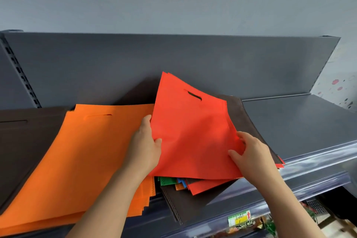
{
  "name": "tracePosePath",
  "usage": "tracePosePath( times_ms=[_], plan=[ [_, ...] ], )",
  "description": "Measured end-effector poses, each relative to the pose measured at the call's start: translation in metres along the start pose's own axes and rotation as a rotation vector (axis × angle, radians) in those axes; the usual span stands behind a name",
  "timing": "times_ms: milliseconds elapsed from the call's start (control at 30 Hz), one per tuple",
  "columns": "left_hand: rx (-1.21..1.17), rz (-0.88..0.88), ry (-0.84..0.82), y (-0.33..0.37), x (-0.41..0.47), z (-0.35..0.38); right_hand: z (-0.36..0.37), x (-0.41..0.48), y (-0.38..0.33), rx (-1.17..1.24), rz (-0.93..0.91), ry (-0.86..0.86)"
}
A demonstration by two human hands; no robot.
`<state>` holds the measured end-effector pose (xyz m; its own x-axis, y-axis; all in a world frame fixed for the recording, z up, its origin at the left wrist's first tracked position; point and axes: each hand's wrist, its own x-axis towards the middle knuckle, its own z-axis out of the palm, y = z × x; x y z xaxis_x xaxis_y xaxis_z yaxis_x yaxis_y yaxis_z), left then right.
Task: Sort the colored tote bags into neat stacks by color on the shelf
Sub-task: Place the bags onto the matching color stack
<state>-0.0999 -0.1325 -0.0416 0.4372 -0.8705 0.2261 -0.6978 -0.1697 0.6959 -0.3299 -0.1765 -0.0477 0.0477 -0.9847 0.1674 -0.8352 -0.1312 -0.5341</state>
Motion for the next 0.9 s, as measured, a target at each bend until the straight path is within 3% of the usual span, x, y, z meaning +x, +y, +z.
tracePosePath(
  times_ms=[367, 900],
  plan=[
    [-0.009, 0.101, 0.159, -0.022, -0.022, -0.065, 0.007, -0.033, -0.062, 0.066, -0.224, 0.175],
    [0.108, -0.050, 0.294, -0.202, -0.101, -0.272, 0.114, -0.154, -0.271, 0.170, -0.427, 0.014]
  ],
)
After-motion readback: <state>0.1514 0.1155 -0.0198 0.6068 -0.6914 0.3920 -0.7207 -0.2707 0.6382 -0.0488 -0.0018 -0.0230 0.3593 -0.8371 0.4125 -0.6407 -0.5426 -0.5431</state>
